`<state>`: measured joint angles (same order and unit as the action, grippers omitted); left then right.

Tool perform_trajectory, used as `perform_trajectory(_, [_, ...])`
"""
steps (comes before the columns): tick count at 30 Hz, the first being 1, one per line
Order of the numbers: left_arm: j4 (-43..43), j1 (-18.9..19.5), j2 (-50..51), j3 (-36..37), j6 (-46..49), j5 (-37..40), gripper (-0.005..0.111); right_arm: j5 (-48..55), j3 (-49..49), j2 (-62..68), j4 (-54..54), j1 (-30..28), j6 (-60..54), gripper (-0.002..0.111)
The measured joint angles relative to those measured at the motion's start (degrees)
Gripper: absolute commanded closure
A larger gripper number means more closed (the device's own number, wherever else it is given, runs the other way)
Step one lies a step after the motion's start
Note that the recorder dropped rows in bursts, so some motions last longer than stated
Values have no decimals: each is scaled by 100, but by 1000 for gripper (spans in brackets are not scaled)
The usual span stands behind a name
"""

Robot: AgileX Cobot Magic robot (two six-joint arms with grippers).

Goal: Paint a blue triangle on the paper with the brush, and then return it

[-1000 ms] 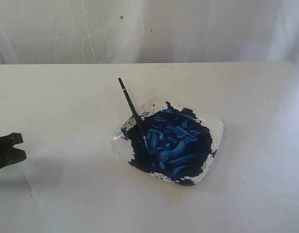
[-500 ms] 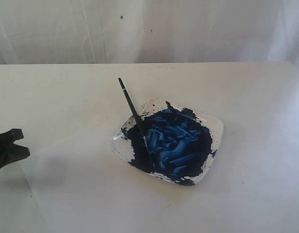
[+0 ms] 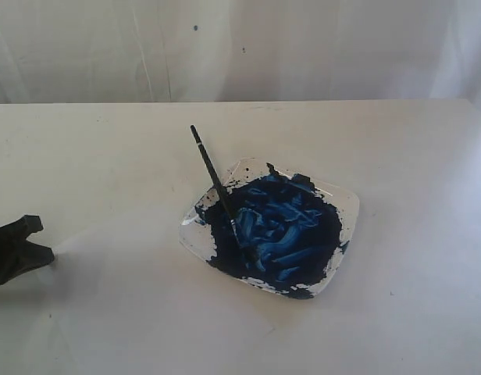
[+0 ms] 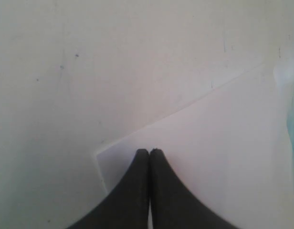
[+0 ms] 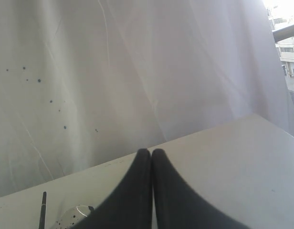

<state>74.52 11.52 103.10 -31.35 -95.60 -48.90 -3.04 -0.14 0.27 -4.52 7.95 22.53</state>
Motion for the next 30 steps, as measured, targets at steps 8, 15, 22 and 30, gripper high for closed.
perform_trajectory(8, [7,0,0,0,171,0,107,0,0,0,0,0,0,108])
perform_trajectory(15, [28,0,0,0,304,0,107,0,0,0,0,0,0,108])
perform_trajectory(22, [28,0,0,0,422,73,107,0,0,0,0,0,0,108])
perform_trajectory(30, [16,-26,-10,-19,480,155,107,0,0,0,0,0,0,108])
